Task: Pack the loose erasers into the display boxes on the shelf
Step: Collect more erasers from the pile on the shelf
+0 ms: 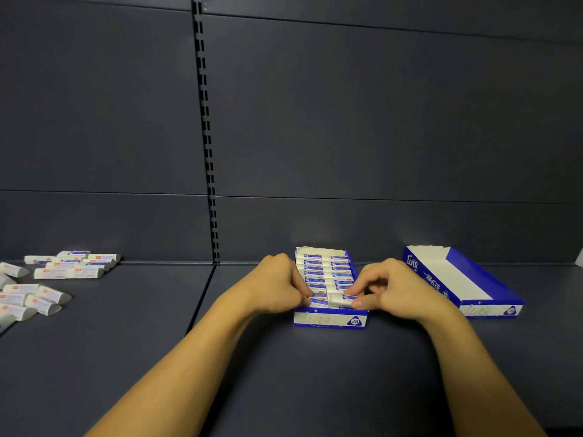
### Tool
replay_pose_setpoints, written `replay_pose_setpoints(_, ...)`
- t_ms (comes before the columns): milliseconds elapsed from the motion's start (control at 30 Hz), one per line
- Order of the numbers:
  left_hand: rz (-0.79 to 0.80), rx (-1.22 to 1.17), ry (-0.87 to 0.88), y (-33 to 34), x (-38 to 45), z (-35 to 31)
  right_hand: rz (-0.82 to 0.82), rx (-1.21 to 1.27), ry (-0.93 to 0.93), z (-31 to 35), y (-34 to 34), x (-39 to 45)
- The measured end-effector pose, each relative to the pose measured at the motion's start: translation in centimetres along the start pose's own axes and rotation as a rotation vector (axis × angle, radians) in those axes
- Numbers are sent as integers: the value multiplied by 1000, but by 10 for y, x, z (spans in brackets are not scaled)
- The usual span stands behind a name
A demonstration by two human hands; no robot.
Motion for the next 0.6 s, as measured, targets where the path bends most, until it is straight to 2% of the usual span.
replay_pose_setpoints(333,46,-125,21,-5,-6,0,21,-4,96,-1,5,8)
replay_pose_setpoints(600,-6,-82,21,-6,-4,0,43,-27,84,3,6,6)
Point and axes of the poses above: each hand's wrist, its own x-axis towards the middle knuckle, its own y-axis out of the palm, z = x × y, the point moved 9 cm from there along x, towards the middle knuckle, and after that the axes turned 14 degrees about x, right-handed, at the moved point
